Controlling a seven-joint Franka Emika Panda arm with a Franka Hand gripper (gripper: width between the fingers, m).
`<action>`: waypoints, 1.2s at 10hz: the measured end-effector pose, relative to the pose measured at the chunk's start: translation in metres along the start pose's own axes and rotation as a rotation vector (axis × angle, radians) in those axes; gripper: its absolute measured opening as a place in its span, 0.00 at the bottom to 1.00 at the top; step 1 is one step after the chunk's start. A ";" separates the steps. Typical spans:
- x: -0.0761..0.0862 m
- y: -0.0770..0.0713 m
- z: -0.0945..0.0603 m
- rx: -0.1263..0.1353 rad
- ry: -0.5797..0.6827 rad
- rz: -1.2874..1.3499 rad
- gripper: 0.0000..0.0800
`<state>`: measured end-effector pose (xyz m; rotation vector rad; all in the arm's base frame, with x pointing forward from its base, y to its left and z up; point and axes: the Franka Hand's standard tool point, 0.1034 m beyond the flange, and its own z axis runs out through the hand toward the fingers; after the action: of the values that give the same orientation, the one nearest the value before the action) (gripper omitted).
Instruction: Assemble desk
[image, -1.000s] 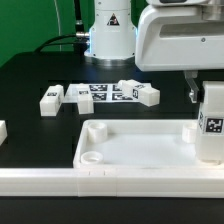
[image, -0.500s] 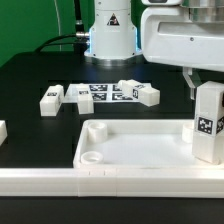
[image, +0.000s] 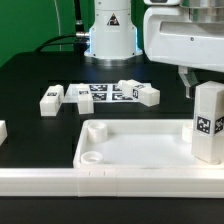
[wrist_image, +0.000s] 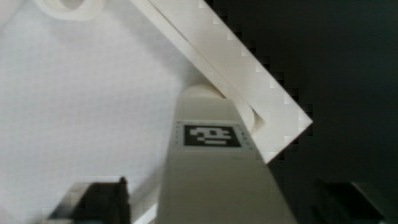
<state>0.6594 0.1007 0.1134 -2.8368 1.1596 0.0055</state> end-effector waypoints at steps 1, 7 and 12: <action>0.000 -0.001 -0.001 -0.001 0.003 -0.073 0.76; 0.002 0.000 0.000 -0.015 0.009 -0.735 0.81; 0.004 0.001 0.001 -0.029 0.011 -1.080 0.81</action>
Offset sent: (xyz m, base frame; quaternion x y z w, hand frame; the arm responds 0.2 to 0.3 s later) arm 0.0030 0.0065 0.0034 0.0021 0.0053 -0.2333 0.9724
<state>0.6614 0.0977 0.1126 -3.0673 -0.4683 -0.0550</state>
